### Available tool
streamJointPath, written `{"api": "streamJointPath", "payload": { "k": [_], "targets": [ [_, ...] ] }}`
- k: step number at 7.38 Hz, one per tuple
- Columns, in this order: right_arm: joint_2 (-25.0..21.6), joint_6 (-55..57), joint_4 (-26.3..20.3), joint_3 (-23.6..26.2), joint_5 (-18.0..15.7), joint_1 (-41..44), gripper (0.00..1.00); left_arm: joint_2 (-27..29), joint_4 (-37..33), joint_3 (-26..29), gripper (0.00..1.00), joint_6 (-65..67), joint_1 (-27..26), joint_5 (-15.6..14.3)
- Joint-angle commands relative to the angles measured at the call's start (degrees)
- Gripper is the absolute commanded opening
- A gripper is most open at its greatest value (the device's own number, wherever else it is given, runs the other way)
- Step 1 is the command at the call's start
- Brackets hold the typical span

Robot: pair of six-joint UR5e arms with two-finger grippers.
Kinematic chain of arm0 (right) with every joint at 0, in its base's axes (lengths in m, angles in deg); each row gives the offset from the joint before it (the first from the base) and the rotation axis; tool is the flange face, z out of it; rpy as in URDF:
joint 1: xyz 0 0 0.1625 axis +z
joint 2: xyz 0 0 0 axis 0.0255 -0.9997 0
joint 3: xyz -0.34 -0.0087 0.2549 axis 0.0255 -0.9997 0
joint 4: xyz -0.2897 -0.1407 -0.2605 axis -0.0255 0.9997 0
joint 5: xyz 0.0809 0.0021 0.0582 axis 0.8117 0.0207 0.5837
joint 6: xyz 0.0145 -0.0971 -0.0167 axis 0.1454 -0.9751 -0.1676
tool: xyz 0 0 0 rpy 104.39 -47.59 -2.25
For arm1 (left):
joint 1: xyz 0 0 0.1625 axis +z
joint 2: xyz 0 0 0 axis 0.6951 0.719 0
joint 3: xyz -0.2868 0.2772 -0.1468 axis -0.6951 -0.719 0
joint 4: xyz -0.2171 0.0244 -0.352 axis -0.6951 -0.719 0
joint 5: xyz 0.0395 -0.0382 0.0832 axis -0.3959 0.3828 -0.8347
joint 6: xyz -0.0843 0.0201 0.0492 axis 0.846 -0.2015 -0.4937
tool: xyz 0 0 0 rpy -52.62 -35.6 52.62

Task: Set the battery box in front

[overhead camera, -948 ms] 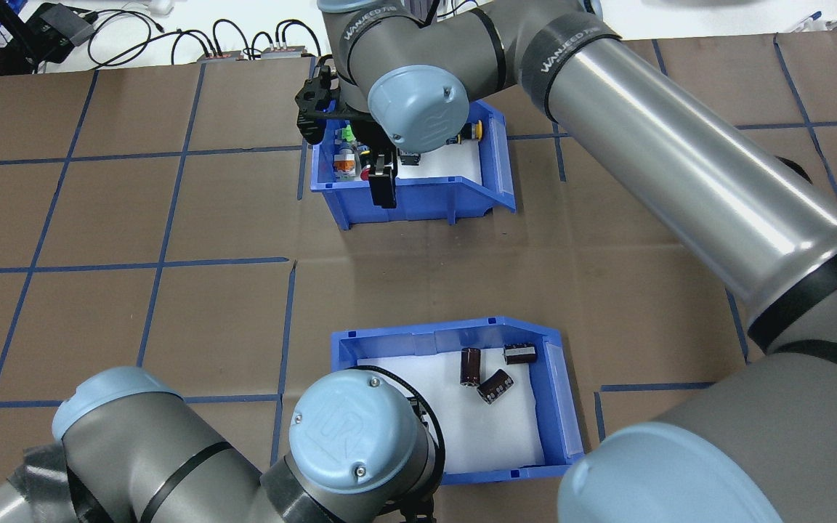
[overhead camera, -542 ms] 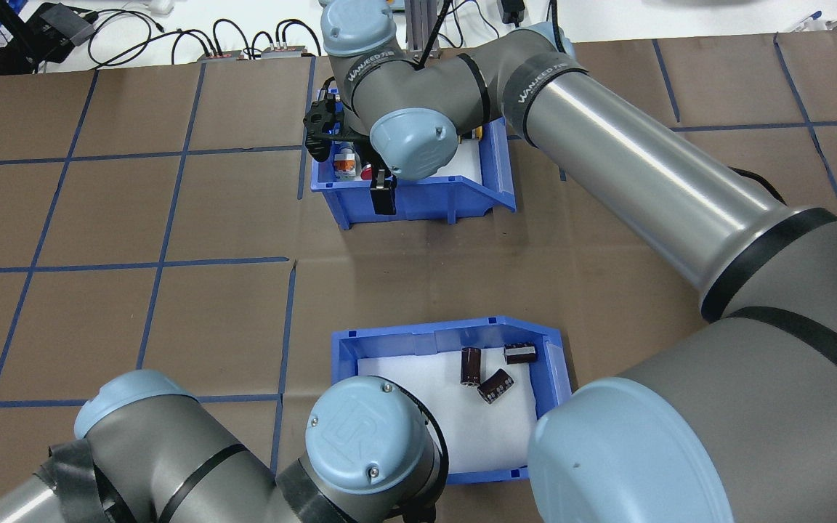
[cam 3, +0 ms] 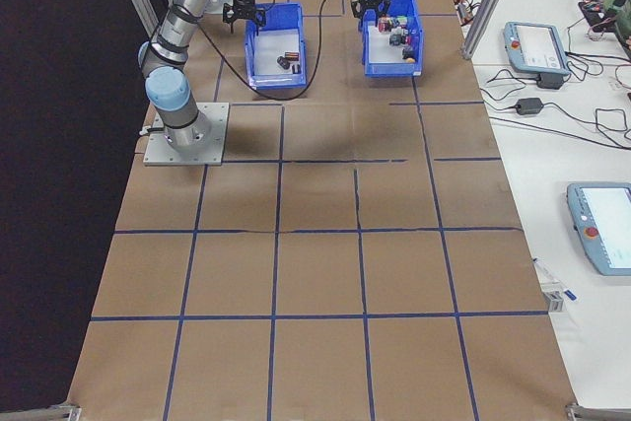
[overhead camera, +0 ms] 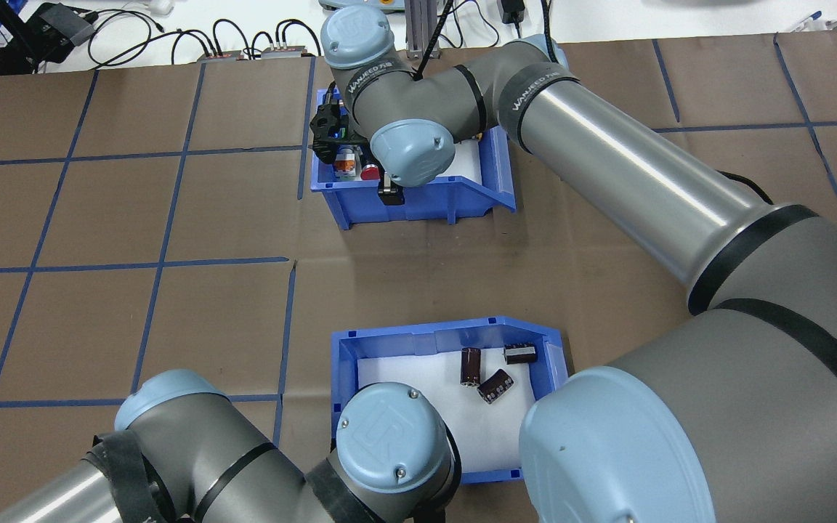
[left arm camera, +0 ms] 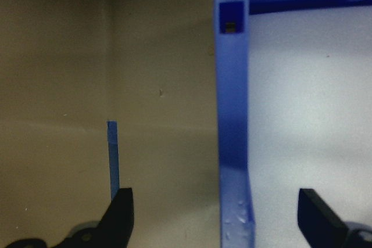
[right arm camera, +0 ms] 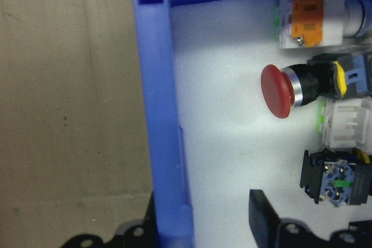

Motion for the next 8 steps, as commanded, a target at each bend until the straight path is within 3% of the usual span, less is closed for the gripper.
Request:
{"api": "streamJointPath", "payload": {
  "k": [1,3,4,7,8],
  "targets": [
    [-0.48,-0.39,0.05,-0.77,0.34,0.29,0.12,0.3,8.88,-4.25,0.7,0.36,-0.35,0.28],
    [-1.8,-0.48,-0.04,-1.65,0.43,-0.05,0.08,0.3,13.13,-4.53,0.1,5.25,-0.26,0.46],
    [-3.02,-0.74,-0.04,-1.13,0.43,-1.45,0.08,0.21,14.82,-5.05,0.01,4.94,-0.18,2.11],
    [-7.33,-10.98,-4.78,1.24,-0.36,-10.83,0.07,-2.86,11.17,-2.61,0.0,-1.25,1.83,0.82],
    [-9.43,-14.33,-4.78,3.95,-0.27,-14.35,0.07,-3.39,7.31,-0.68,0.0,-5.66,5.94,-0.06]
  ]
}}
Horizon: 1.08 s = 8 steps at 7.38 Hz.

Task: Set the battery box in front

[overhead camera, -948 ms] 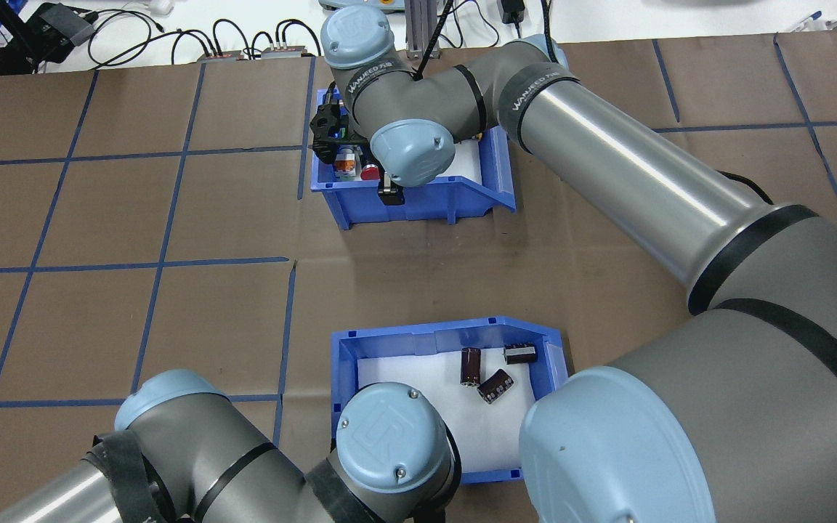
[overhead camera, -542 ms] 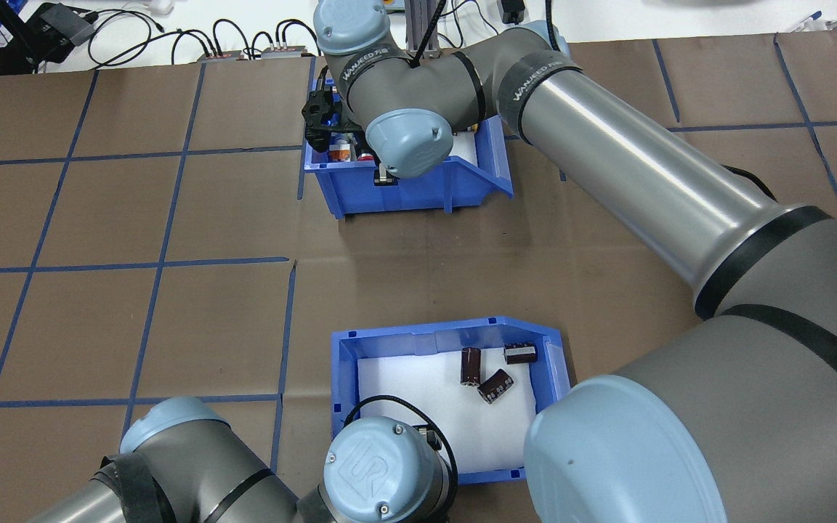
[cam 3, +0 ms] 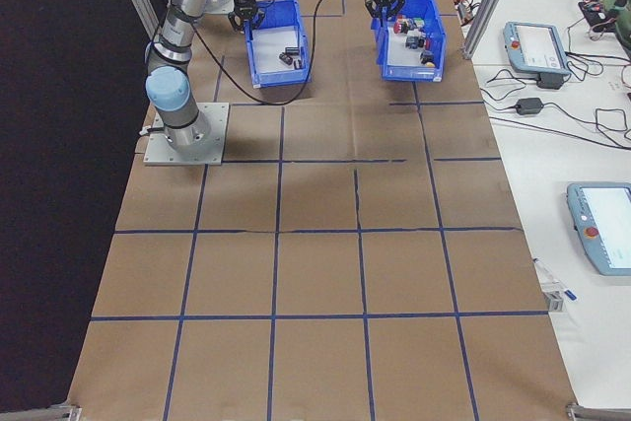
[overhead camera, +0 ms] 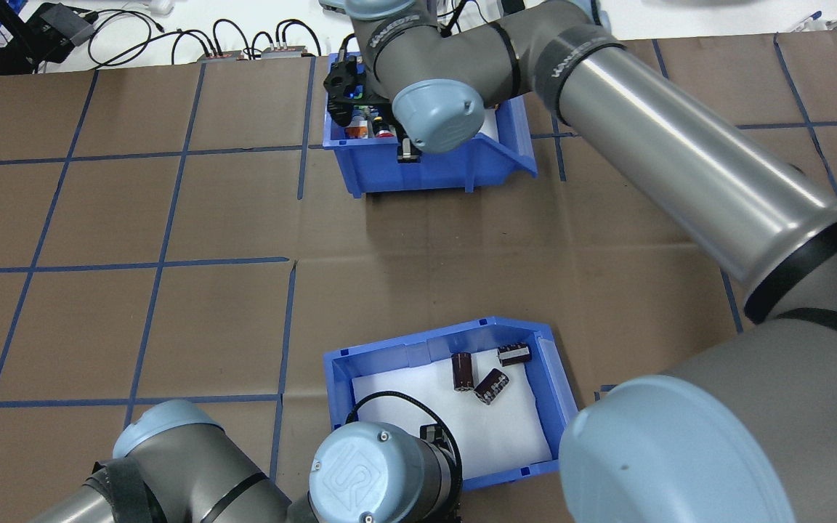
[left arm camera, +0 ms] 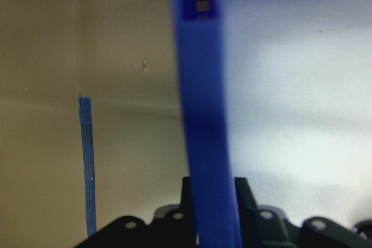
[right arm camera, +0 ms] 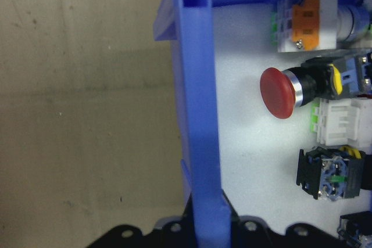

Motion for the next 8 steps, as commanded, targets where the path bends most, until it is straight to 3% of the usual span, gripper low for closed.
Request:
{"api": "streamJointPath", "payload": {
  "k": [1,4,5,7,8],
  "targets": [
    [-5.35,-10.34,-0.6,5.89,-0.17,-9.3,0.07,-1.46,-7.05,3.59,0.0,-9.69,7.88,-1.31],
    [-15.89,-24.59,1.76,18.97,0.26,-22.39,0.07,-1.56,-9.89,6.15,0.0,-26.28,20.71,-2.46],
    [-19.32,-29.42,2.38,23.11,0.52,-26.53,0.07,0.7,-11.28,9.38,0.0,-29.74,24.06,-2.46],
    [-27.66,-34.55,3.0,32.42,0.79,-32.17,0.07,9.55,-12.7,20.25,0.0,-33.2,24.97,-2.63],
    [-32.49,-34.91,2.92,36.73,0.79,-33.32,0.07,17.09,-12.7,27.79,0.0,-33.2,24.89,-5.5]
  ]
}}
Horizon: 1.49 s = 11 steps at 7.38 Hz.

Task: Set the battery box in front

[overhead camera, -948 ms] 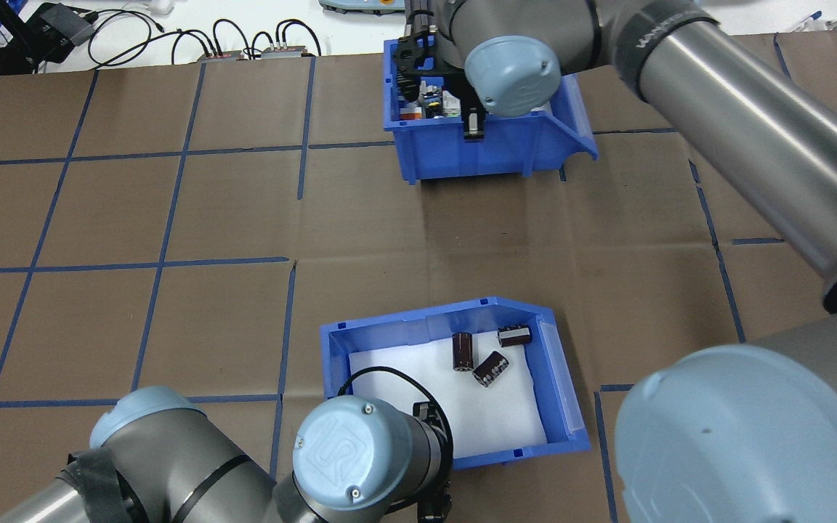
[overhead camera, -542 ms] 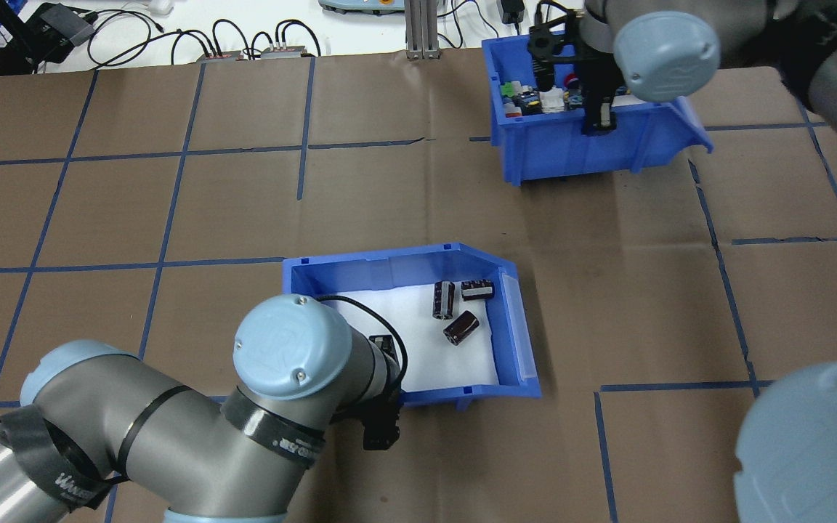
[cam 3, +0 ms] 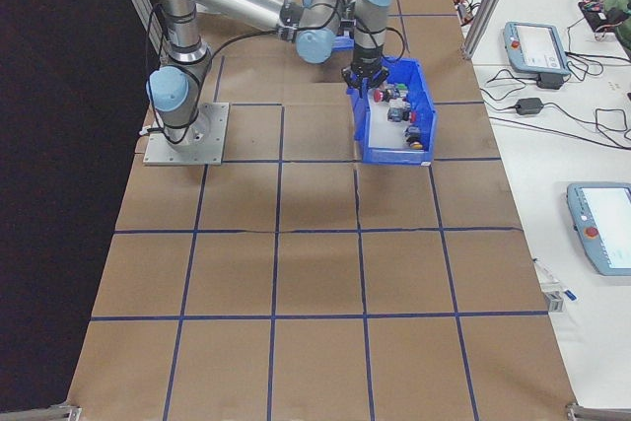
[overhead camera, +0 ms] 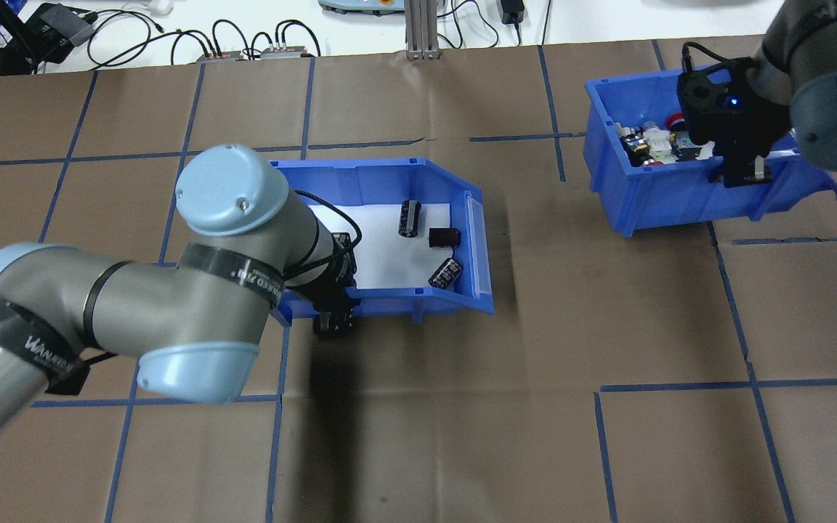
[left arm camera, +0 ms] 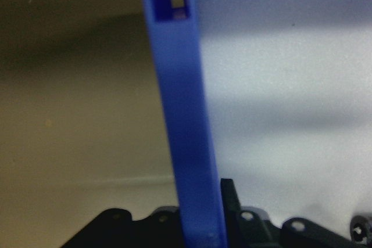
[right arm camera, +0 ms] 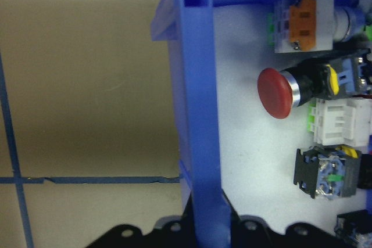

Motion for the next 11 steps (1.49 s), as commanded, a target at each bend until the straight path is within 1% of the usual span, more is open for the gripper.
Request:
{"api": "streamJointPath", "payload": {
  "k": [1,2,3,4,5,7,8,9,10,11],
  "targets": [
    [-9.96,-2.29,0.16,9.56,0.15,-3.27,0.07,13.91,-0.71,16.08,0.01,-0.37,-0.12,-2.24],
    [-12.17,-2.3,0.77,12.21,0.15,-3.62,0.07,18.23,-1.15,21.38,0.01,0.41,-0.39,-1.98],
    [-13.5,-2.39,0.78,13.71,0.15,-3.63,0.07,22.45,-1.16,25.26,0.02,0.51,-0.56,-0.93],
    [-13.6,-2.39,0.78,14.16,0.24,-3.63,0.07,25.62,-1.16,28.17,0.02,0.6,-0.91,1.95],
    [-13.69,-2.39,0.69,14.17,0.24,-3.63,0.07,27.05,-1.16,29.68,0.04,0.6,-1.44,1.98],
    [-14.56,-2.13,0.69,15.13,0.24,-3.45,0.07,28.81,-0.89,30.13,0.09,1.47,-2.5,2.33],
    [-16.22,-1.69,0.78,17.31,0.15,-3.37,0.07,28.82,-0.89,30.22,0.16,2.17,-2.76,2.76],
    [-19.11,-1.34,0.78,20.2,0.24,-3.36,0.07,28.73,-0.89,30.22,0.38,2.35,-2.42,4.94],
    [-21.05,-0.2,0.78,22.23,0.41,-3.02,0.07,28.82,-1.15,30.22,0.63,1.83,-2.41,4.97],
    [-21.94,2.24,0.61,23.04,1.98,-2.49,0.07,28.9,-1.24,30.13,0.91,-1.39,-2.41,4.97]
  ]
}}
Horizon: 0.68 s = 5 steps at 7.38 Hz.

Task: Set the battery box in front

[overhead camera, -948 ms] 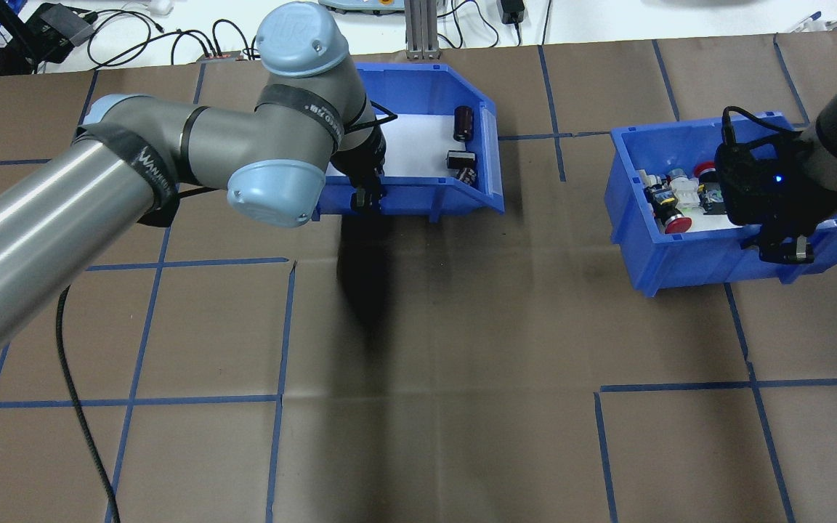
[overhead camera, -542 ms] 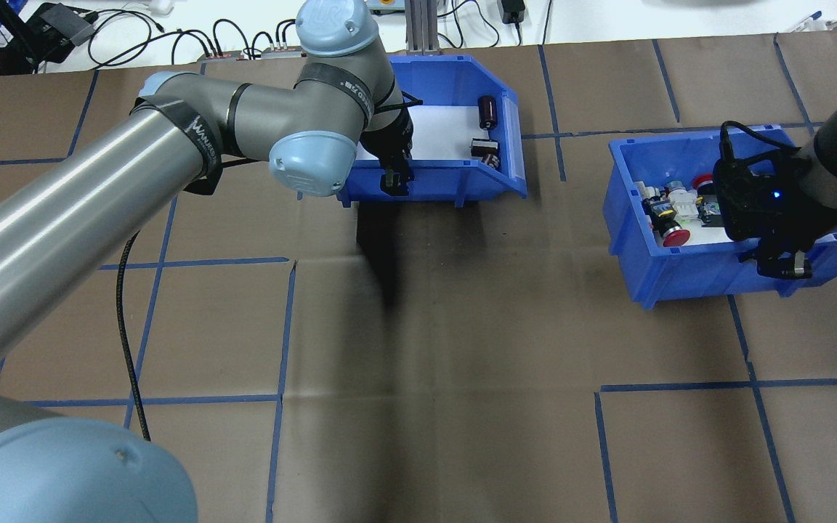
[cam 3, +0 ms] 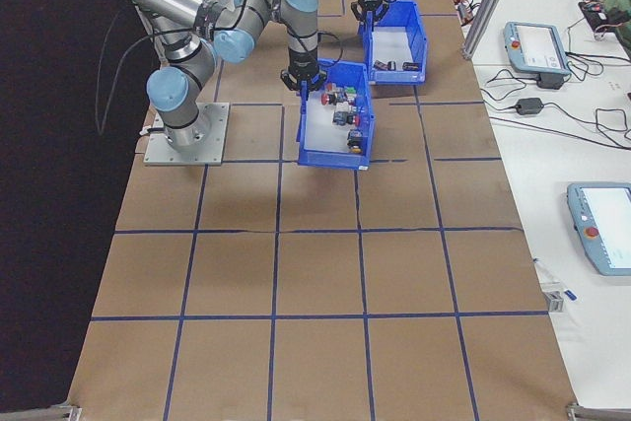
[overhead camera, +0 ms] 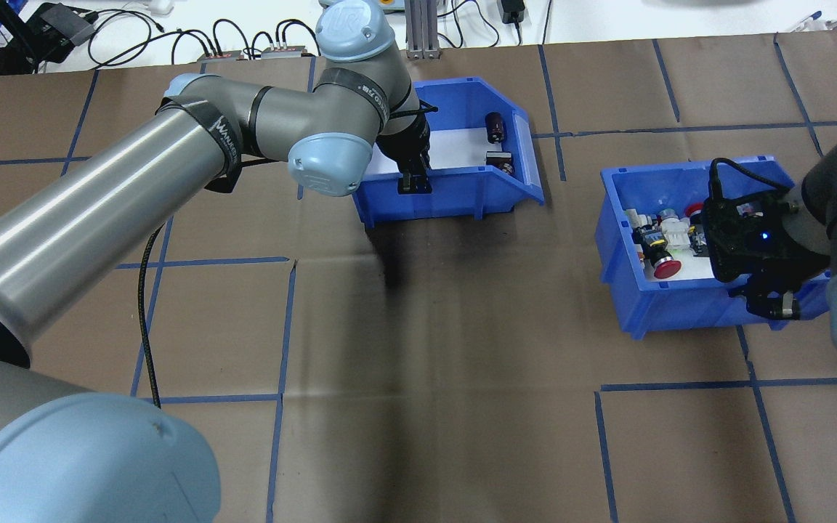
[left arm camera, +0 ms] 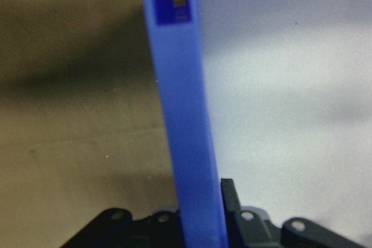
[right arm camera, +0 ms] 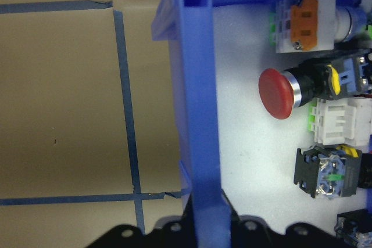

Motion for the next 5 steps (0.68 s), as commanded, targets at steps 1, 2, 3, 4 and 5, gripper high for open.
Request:
{"api": "streamJointPath", "payload": {
  "k": [1,2,3,4,5],
  "targets": [
    [-2.0,4.35,-0.14,2.34,1.95,2.99,0.07,-0.23,-0.17,0.03,0.99,-4.41,0.04,0.31],
    [-2.09,9.5,-0.14,2.52,1.87,7.71,0.07,-2.14,-2.69,0.12,0.99,-4.52,-0.31,0.31],
    [-2.01,14.95,-0.14,2.61,1.6,13.41,0.07,-4.6,-6.63,0.73,0.98,-5.91,0.12,0.14],
    [-1.92,20.92,-0.14,2.61,1.51,19.12,0.07,-7.93,-14.24,2.39,0.98,-12.8,0.83,-0.47],
    [-1.66,27.16,-0.06,2.61,1.43,25.01,0.07,-10.4,-18.84,3.19,0.98,-22.79,1.62,-4.05]
  ]
}}
